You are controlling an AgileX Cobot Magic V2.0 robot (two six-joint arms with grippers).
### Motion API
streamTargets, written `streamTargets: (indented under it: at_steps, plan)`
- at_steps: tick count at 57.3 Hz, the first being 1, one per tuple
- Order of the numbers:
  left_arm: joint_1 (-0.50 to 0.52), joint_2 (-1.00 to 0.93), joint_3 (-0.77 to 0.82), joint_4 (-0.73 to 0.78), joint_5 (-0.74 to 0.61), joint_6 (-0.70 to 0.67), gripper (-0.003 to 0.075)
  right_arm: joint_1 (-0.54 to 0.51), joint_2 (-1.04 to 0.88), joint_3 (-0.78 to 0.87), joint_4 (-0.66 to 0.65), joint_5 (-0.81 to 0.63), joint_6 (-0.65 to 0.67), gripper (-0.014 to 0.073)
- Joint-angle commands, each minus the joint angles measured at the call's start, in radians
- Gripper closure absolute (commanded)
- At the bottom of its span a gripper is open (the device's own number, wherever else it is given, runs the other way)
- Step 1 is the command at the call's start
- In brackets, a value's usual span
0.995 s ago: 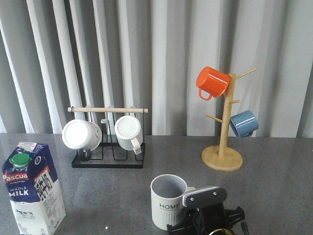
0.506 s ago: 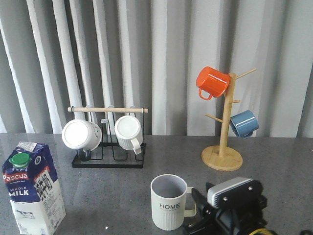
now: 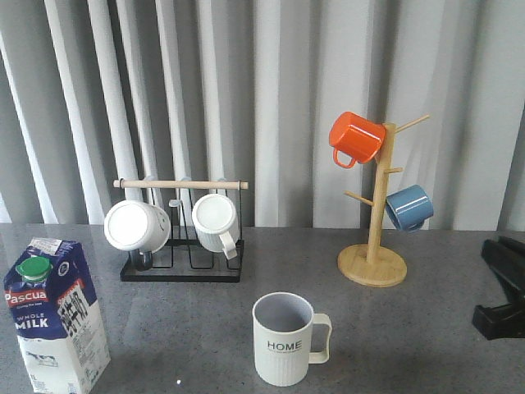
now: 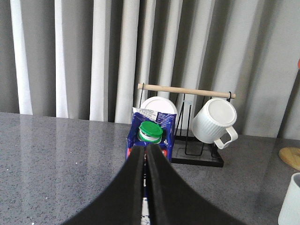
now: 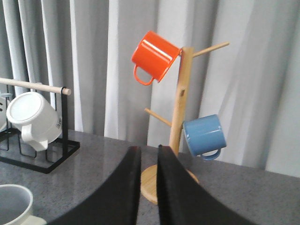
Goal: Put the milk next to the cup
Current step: 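Open the right gripper and withdraw it from the mug, then move the left gripper toward the milk carton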
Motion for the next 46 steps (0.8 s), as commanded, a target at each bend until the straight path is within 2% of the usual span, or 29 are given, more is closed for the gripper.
streamTargets:
  at_steps: [1, 16, 38, 46]
  plan:
    - [-0.005, 0.006, -0.035, -0.007, -0.077, -0.006, 0.0727, -0.038, -0.043, -0.024, -0.034, -0.057, 0.025, 0.0608]
    - [-0.005, 0.006, -0.035, -0.007, -0.077, -0.006, 0.0727, -0.035, -0.043, -0.024, -0.027, -0.008, 0.018, 0.06]
    - [-0.005, 0.006, -0.035, -0.007, -0.077, -0.006, 0.0727, -0.035, -0.043, -0.024, -0.027, -0.011, 0.018, 0.06]
    - [-0.005, 0.005, -0.035, 0.039, -0.072, 0.086, 0.0727, -0.035, -0.043, -0.024, -0.027, -0.011, 0.018, 0.06]
